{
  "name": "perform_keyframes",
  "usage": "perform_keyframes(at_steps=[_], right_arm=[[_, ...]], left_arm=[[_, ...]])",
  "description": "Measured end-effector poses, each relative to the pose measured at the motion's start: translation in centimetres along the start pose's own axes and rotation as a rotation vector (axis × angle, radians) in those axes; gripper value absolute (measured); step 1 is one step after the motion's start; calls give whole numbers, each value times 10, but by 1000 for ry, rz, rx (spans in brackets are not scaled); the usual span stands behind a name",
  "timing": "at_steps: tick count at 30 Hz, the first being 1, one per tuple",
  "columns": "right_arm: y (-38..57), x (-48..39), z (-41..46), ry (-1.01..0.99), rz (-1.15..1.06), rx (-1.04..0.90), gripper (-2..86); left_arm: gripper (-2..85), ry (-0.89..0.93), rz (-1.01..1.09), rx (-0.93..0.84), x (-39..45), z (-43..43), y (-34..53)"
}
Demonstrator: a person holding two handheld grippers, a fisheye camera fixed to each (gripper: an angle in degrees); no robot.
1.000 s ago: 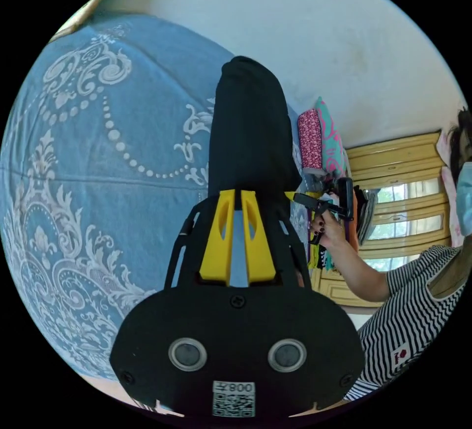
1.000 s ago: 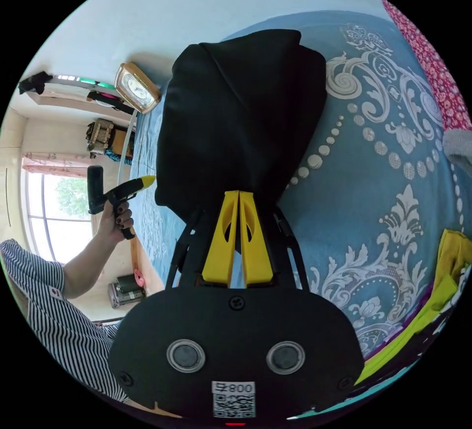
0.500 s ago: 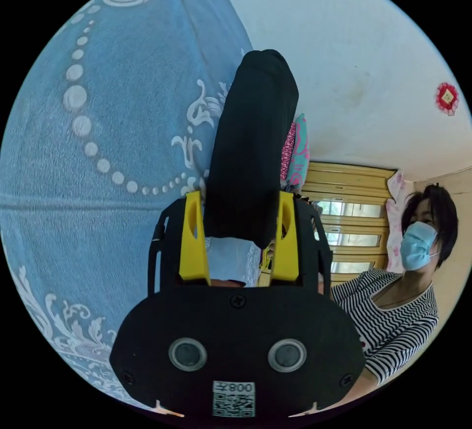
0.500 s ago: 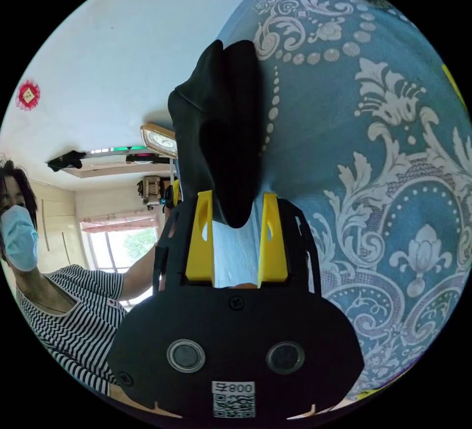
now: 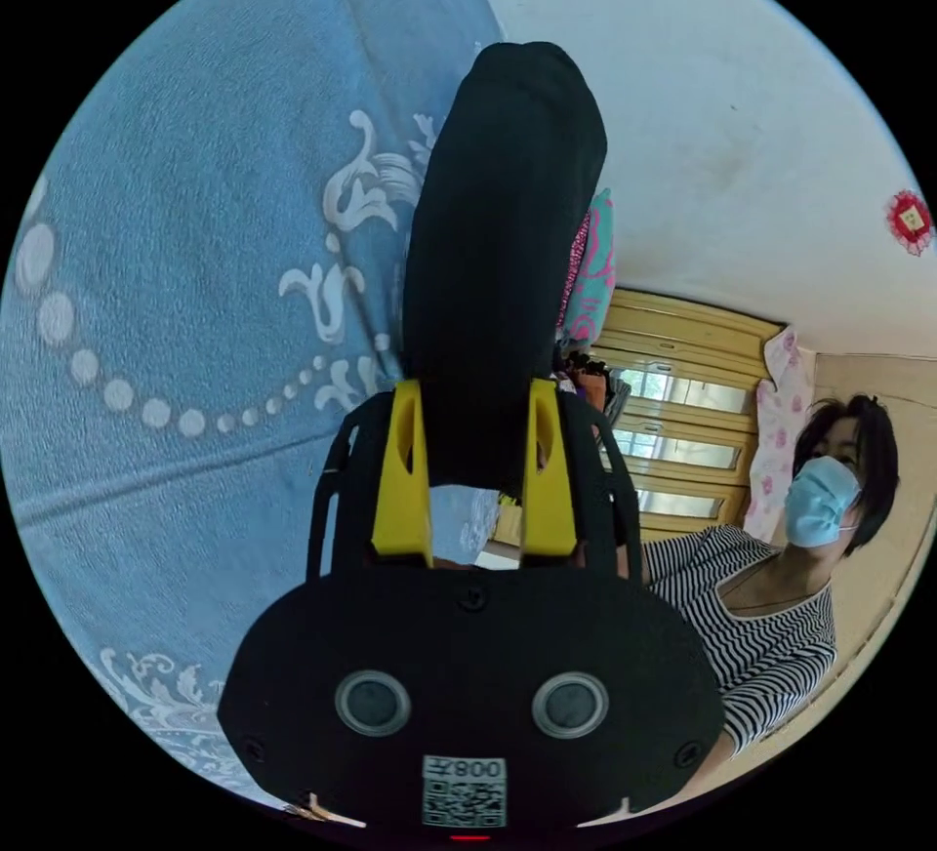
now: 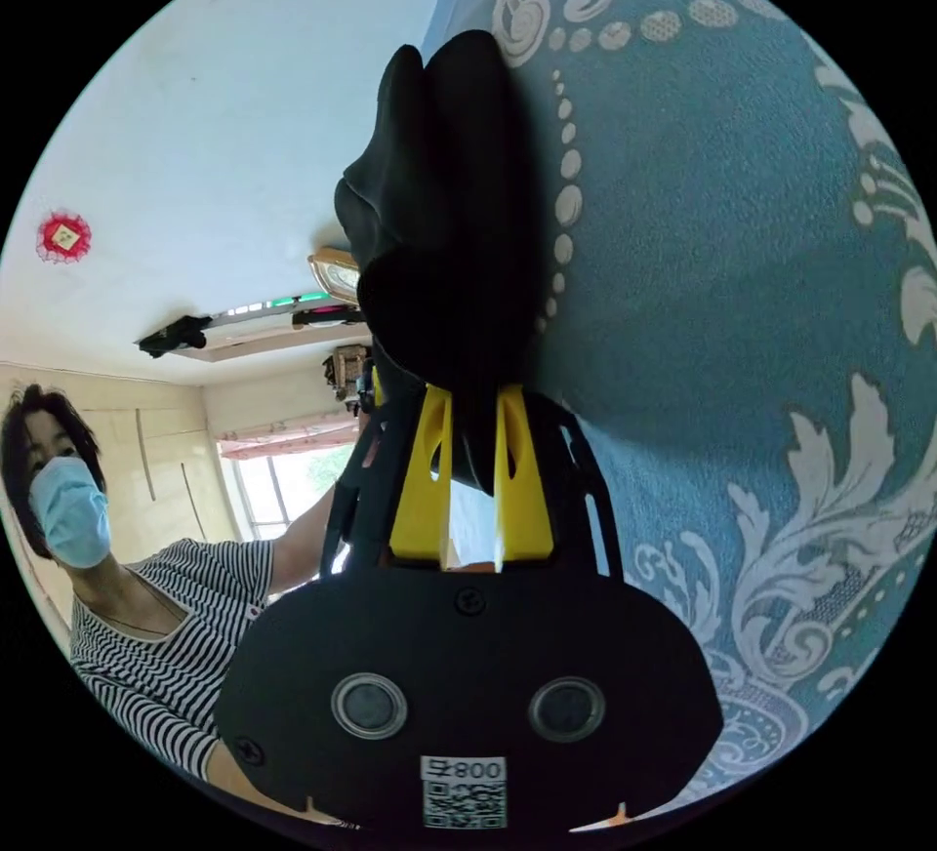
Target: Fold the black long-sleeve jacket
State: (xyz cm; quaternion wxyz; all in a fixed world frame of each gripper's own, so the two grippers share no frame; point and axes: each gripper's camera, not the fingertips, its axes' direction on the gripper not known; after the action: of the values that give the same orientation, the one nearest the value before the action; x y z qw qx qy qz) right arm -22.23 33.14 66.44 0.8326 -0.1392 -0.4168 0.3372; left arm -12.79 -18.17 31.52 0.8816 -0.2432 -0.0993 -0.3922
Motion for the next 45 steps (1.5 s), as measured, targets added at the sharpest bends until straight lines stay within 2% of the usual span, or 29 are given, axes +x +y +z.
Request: perform_keyframes(at_steps=[3,8,13,17,23,36,45], right_arm=[[4,17,-16,-8,2,11,49],[15,24,-52,-17,-41,-75,39],[69,41,-98,-7,-17,-192,33],[116,66,-129,-29,49,-224,31],[163,101,-179,-55,93,-223,26],[185,140,-304,-3,-18,-51,20],[153,180,-424,-22,-158,104,20]], left_arm=[[131,-3,6,8,14,4,17],[120,49,-18,42,56,12,68],[117,71,-110,23,98,25,142],[116,104,-219,21,134,39,209],[114,121,-279,-7,193,54,269],[112,178,-115,-102,360,85,310],[112,184,58,-183,521,133,296]])
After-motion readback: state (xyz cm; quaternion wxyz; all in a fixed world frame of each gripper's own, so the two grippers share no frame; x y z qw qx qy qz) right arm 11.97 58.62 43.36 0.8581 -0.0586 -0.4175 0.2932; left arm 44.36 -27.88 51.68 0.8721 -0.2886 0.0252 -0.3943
